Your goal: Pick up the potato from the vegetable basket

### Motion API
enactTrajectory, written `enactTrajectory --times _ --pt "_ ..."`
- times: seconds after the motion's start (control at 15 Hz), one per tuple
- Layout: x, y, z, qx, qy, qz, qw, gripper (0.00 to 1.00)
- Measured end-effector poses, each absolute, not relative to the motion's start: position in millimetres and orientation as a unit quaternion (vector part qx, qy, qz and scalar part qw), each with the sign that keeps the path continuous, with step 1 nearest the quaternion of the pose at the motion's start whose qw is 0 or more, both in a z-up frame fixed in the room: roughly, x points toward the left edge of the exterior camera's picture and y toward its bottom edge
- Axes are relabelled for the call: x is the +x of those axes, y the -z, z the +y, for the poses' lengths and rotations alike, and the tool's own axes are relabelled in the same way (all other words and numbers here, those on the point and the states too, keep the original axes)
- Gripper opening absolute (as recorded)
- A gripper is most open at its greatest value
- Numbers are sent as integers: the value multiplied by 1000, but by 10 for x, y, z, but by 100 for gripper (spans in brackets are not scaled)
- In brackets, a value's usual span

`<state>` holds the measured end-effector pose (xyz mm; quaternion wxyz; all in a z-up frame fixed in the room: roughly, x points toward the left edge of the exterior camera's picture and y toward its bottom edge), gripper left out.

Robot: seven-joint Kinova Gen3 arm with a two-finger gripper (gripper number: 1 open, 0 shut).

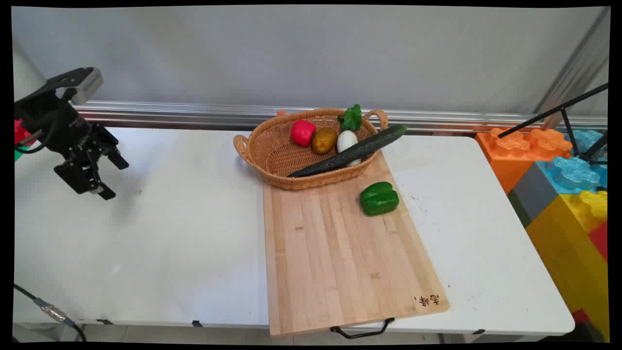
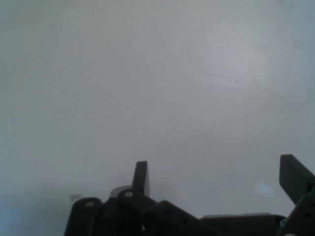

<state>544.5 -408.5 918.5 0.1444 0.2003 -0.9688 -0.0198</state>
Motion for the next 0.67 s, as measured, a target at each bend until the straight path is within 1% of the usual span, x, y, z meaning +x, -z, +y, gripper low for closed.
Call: enactTrajectory --times 0.27,0.47,0.67 --pt "5220 -9202 -4084 196 -5 -967 161 100" --pt "4849 -9247 -4160 204 -37 -962 180 100" --pt "4382 -9326 -4344 225 -78 -952 193 100"
